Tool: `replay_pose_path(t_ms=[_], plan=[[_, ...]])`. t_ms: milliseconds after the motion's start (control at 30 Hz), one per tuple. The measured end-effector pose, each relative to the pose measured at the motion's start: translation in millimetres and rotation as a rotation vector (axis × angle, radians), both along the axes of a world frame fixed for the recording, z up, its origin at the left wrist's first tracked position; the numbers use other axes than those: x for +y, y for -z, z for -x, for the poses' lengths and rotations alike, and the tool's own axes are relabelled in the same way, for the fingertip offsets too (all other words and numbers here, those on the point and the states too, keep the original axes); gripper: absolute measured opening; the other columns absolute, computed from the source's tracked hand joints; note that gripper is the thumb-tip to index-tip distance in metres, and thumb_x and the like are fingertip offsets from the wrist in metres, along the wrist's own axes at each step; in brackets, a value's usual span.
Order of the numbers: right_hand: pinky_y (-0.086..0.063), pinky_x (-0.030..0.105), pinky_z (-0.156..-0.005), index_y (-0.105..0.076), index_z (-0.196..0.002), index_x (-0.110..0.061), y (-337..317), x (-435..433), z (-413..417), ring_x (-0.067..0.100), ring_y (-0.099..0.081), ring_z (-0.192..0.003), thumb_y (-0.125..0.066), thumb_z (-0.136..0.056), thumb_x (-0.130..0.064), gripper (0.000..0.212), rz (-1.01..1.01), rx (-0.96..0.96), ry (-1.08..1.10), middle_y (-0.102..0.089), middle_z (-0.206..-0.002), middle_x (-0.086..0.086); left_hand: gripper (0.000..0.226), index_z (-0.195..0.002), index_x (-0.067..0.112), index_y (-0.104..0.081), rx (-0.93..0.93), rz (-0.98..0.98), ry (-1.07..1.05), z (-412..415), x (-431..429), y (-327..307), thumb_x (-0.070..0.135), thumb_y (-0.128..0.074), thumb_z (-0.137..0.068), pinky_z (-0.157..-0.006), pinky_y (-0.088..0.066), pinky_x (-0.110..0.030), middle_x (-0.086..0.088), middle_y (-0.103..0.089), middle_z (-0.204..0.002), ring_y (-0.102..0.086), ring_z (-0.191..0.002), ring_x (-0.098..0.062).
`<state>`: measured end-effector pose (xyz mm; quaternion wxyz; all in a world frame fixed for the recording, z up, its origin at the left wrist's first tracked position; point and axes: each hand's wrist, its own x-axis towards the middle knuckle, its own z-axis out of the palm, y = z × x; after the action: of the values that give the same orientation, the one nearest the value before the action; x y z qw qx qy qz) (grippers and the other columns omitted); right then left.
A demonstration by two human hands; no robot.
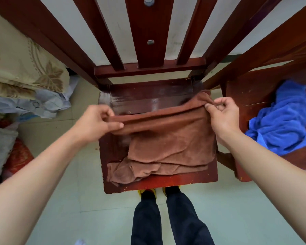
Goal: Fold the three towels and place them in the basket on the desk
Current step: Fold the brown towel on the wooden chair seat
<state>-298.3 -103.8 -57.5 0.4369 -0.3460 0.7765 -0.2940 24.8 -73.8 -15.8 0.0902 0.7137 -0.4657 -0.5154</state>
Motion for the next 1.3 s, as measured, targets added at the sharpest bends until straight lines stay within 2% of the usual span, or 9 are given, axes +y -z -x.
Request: replay_pose_path(t_ms=[133,333,467,533,600,733,900,1100,1300], plan=[[-0.055,0.037,-0.084,-0.056,-0.100,-0.025,14.2,-31.1,-5.4,0.017,-0.064,-0.086,-0.071,-0.081,-0.020,0.025,-0.006,0.077,-0.022,-0.062,-0.092,-0.001,0.020,-0.080,0.009,-0.057,-0.071,0.142,-0.411,-8.9,-38.4,5.4,0.011,-0.077,-0.077,-0.048,-0.048,-0.016,-0.004,-0.061,-0.077,-0.057,-0.064,-0.015],[-0.049,0.041,-0.098,-0.048,-0.130,-0.023,23.0,-28.4,-6.2,0.020,-0.061,-0.105,-0.075,-0.080,-0.033,0.058,-0.187,0.141,-0.046,-0.061,-0.105,-0.005,0.029,-0.077,0.018,-0.055,-0.279,0.073,-0.763,3.0,-33.4,56.6,0.037,-0.076,-0.072,-0.076,-0.052,-0.034,-0.008,-0.068,-0.089,-0.064,-0.083,-0.026],[-0.045,0.029,-0.088,-0.057,-0.120,-0.014,22.3,30.3,-1.1,0.019,-0.057,-0.099,-0.079,-0.076,-0.037,0.055,-0.385,0.173,-0.051,-0.057,-0.106,-0.003,0.055,-0.072,0.017,-0.058,-0.148,-0.364,-0.649,46.5,37.2,70.7,0.061,-0.082,-0.049,-0.077,-0.057,-0.041,-0.009,-0.070,-0.082,-0.068,-0.079,-0.029],[-0.050,0.033,-0.087,-0.065,-0.099,-0.016,32.2,65.5,4.9,0.020,-0.063,-0.092,-0.082,-0.073,-0.034,0.035,-0.525,0.079,-0.089,-0.068,-0.103,-0.001,0.042,-0.064,0.015,-0.057,-0.043,-0.470,-0.663,66.8,66.8,68.2,0.044,-0.087,-0.056,-0.072,-0.055,-0.033,-0.003,-0.067,-0.073,-0.064,-0.072,-0.023],[-0.055,0.041,-0.086,-0.069,-0.082,-0.020,35.0,87.3,11.1,0.023,-0.068,-0.085,-0.080,-0.074,-0.033,0.020,-0.596,0.020,-0.092,-0.073,-0.089,0.001,0.035,-0.054,0.014,-0.051,0.054,-0.468,-0.772,77.1,85.5,64.6,0.018,-0.082,-0.069,-0.061,-0.049,-0.029,-0.004,-0.062,-0.062,-0.058,-0.063,-0.021],[-0.048,0.031,-0.069,-0.059,-0.063,-0.016,26.1,91.1,16.3,0.020,-0.062,-0.074,-0.074,-0.082,-0.030,0.028,-0.424,0.004,0.019,-0.067,-0.071,0.002,0.010,-0.083,0.007,-0.068,0.227,-0.336,-1.018,78.4,93.1,52.5,-0.001,-0.064,-0.078,-0.063,-0.056,-0.035,-0.011,-0.072,-0.079,-0.067,-0.071,-0.024],[-0.048,0.037,-0.071,-0.058,-0.069,-0.011,19.6,86.0,11.8,0.022,-0.061,-0.073,-0.066,-0.088,-0.035,0.032,-0.280,0.083,-0.017,-0.066,-0.074,0.007,0.019,-0.095,0.011,-0.057,0.591,-0.407,-1.183,65.6,103.1,51.5,0.011,-0.068,-0.080,-0.079,-0.057,-0.045,-0.017,-0.070,-0.097,-0.068,-0.090,-0.031],[-0.051,0.041,-0.074,-0.061,-0.077,-0.013,22.5,102.3,34.4,0.030,-0.064,-0.081,-0.068,-0.083,-0.044,0.032,-0.483,0.320,-0.246,-0.068,-0.078,0.003,0.029,-0.073,0.017,-0.049,-0.103,-0.245,-1.068,46.7,123.3,60.0,0.006,-0.075,-0.077,-0.066,-0.046,-0.028,-0.002,-0.056,-0.072,-0.055,-0.072,-0.022],[-0.051,0.038,-0.076,-0.057,-0.089,-0.026,26.2,85.1,37.2,0.024,-0.062,-0.085,-0.074,-0.076,-0.049,0.031,-0.536,0.384,-0.339,-0.064,-0.075,-0.008,0.029,-0.085,0.019,-0.054,-0.254,-0.233,-0.826,32.4,112.6,77.7,0.011,-0.079,-0.072,-0.086,-0.053,-0.042,-0.006,-0.065,-0.081,-0.064,-0.084,-0.028]])
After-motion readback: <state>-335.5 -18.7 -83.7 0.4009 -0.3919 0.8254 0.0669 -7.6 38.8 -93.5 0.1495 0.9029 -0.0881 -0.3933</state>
